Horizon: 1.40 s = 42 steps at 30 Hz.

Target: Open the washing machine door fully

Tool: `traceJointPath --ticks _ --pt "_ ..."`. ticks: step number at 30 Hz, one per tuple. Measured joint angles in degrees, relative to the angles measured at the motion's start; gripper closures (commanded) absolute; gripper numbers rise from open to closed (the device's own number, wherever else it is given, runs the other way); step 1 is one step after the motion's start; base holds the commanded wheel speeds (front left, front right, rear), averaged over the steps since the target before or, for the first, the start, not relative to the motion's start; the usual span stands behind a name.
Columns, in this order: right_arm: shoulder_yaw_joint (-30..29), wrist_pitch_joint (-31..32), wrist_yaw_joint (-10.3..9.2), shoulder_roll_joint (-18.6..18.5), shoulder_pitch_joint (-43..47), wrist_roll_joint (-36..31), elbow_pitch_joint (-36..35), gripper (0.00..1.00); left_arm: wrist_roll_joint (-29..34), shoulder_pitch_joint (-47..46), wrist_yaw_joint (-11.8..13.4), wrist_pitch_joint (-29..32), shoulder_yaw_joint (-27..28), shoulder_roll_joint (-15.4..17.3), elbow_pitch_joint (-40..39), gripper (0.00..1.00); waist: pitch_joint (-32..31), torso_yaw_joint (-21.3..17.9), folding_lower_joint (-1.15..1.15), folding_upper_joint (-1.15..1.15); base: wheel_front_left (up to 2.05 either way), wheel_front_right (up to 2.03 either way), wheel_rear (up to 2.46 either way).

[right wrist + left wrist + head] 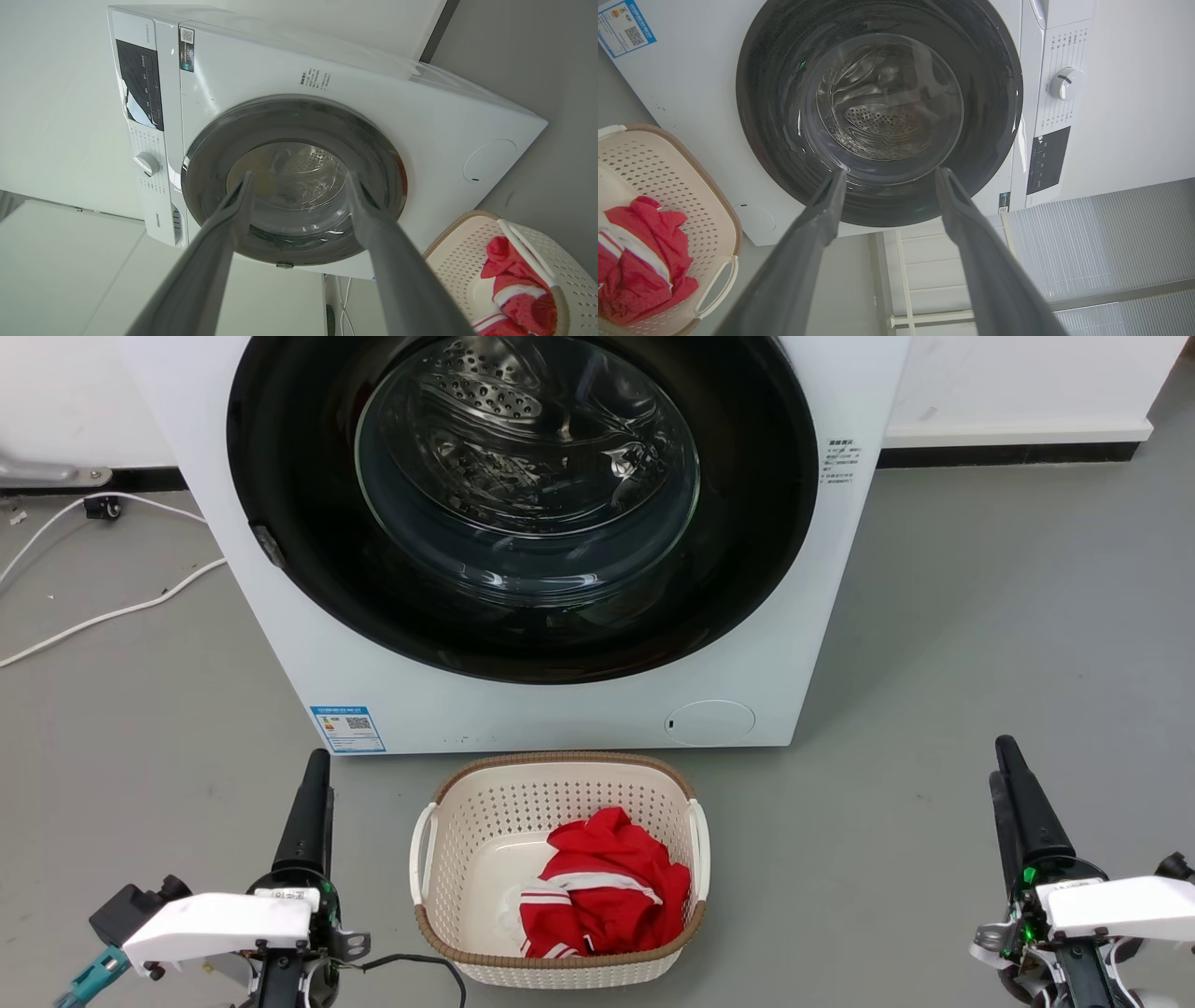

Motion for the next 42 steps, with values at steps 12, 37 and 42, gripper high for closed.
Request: traceJointPath --ticks 12,37,42 --pt "1.32 -2.96 0.0 0.07 1.13 -18.11 -4.37 0.0 14.84 0.01 0.01 -3.0 -0.21 -0.12 -4.08 0.0 0.02 0.02 0.0 0.0 0.0 0.0 0.0" --pt "2.38 -6.08 0.0 0.19 3.05 -46.11 -6.56 0.0 41.45 1.04 1.36 -7.33 -3.05 -0.22 -5.08 0.0 -0.21 -0.03 0.0 0.0 0.0 0.0 0.0" --pt "2.31 -5.9 0.0 0.21 3.49 -50.43 -7.43 0.0 45.52 1.52 1.81 -8.04 -3.37 -0.24 -5.23 0.0 -0.22 -0.01 0.0 0.0 0.0 0.0 0.0"
